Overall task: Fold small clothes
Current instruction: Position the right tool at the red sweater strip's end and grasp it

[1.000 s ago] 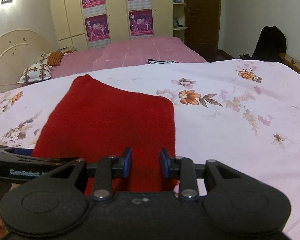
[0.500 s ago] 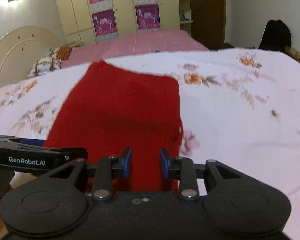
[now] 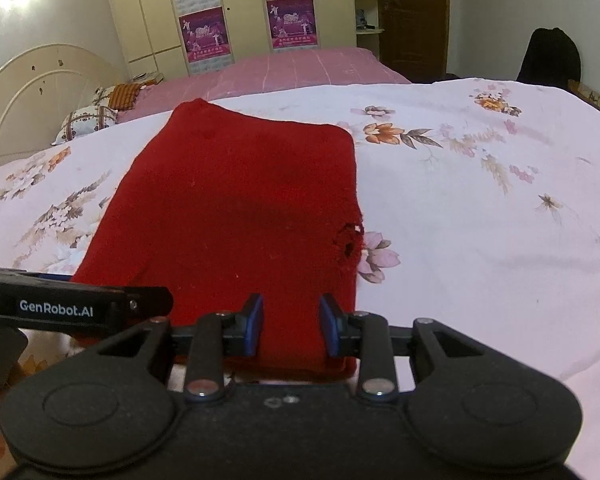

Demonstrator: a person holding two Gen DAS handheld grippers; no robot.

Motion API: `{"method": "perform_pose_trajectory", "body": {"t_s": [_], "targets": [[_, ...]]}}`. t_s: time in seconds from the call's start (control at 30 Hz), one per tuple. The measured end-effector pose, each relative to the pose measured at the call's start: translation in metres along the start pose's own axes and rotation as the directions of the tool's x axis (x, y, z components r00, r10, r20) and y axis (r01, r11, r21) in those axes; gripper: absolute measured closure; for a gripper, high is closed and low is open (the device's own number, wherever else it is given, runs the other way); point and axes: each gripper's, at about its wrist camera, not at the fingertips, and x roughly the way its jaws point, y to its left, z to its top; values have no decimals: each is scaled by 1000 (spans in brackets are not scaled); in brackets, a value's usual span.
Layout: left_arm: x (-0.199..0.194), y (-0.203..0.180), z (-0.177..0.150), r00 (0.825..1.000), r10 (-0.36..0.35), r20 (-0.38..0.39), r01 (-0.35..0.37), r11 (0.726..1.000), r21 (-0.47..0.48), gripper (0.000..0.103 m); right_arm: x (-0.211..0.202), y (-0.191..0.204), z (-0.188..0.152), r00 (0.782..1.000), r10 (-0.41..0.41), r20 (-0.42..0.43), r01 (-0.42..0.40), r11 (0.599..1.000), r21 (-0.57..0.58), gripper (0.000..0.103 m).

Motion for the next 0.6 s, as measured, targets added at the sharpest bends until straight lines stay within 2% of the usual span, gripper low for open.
{"method": "perform_pose_trajectory", "body": {"t_s": [0.17,0.4,0.6], "targets": [[-9,-2,14,999,-9,38,9,1000,2,0,-9,-1,9,999,0,35,0,1000,4,61],[-4,7,47,996,22,84,-18,999,-46,0,-6,-7,36,997,-14,81,14,1000,11,61],[18,15,67,994,69,89,-62,995,-76,0,20,-13,60,995,-32,89,30,999,26,61]]}}
